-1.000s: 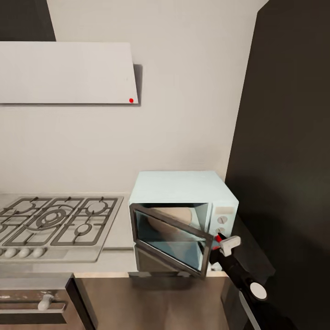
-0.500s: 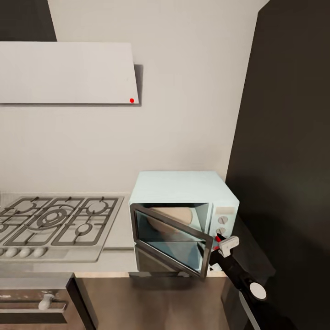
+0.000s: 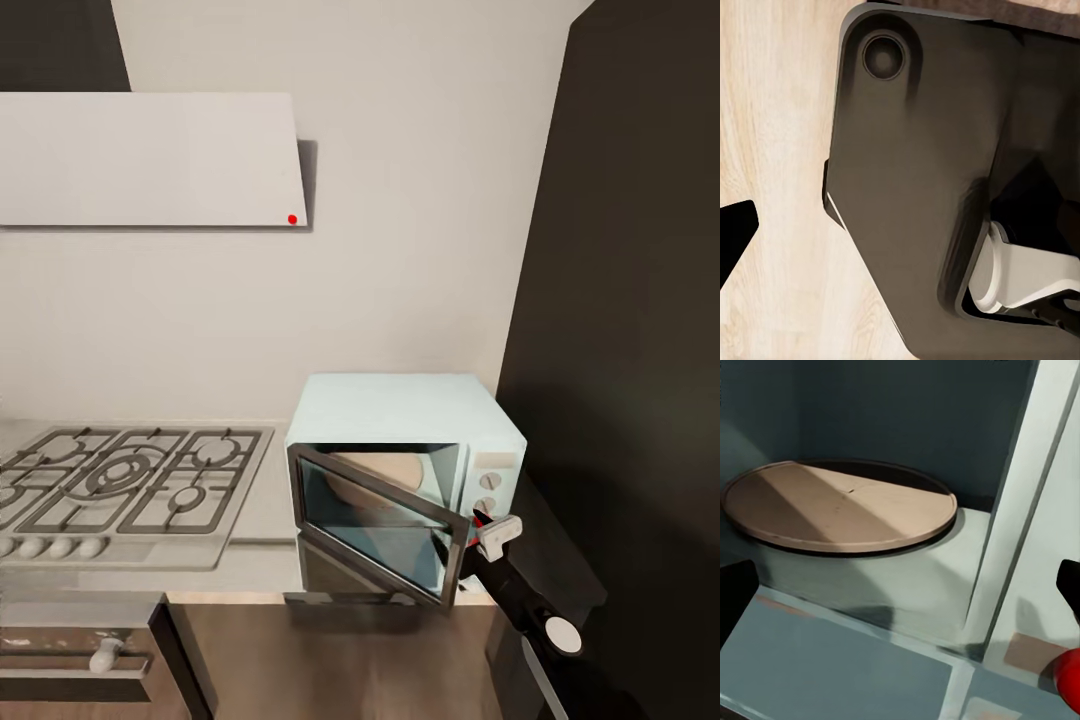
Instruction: In the kitchen, take the popcorn bag from the countertop, put it into the microwave, and heat it until the popcorn is cooked so the cooked popcorn ends up inside the bag.
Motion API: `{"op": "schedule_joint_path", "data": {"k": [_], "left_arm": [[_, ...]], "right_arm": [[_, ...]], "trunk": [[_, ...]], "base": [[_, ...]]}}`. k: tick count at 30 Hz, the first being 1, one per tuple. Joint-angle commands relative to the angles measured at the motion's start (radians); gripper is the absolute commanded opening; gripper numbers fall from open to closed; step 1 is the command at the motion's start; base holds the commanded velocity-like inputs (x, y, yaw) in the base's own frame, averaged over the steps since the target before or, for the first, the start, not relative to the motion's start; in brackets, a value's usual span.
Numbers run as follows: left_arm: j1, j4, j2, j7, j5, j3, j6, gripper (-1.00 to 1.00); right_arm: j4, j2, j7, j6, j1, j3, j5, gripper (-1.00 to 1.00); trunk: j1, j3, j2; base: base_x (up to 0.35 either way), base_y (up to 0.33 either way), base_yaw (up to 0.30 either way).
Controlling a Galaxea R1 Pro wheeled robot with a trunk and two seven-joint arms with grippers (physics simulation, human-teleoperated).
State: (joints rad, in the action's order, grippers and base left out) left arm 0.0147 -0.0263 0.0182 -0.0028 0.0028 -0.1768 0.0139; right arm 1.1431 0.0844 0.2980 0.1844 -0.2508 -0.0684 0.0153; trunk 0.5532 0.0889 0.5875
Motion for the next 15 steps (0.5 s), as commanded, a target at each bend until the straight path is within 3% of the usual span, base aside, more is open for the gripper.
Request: {"op": "schedule_joint_path", "data": {"k": [1, 9, 15], "left_arm": [[0.001, 0.000, 0.000, 0.000, 0.000, -0.006, 0.001, 1.00], [0.001, 0.000, 0.002, 0.000, 0.000, -0.006, 0.002, 1.00], [0.001, 0.000, 0.002, 0.000, 0.000, -0.006, 0.001, 1.00]], "right_arm": [[0.000, 0.001, 0.001, 0.003, -0.001, -0.001, 0.002, 1.00], [0.000, 0.001, 0.001, 0.001, -0.001, -0.001, 0.002, 1.00], [0.000, 0.001, 0.001, 0.004, -0.001, -0.001, 0.002, 1.00]], "trunk": [[0.000, 0.002, 0.002], [0.000, 0.002, 0.002], [0.000, 0.002, 0.002]], "base": [[0.000, 0.000, 0.007], [-0.047, 0.000, 0.015], [-0.098, 0.000, 0.209]]}}
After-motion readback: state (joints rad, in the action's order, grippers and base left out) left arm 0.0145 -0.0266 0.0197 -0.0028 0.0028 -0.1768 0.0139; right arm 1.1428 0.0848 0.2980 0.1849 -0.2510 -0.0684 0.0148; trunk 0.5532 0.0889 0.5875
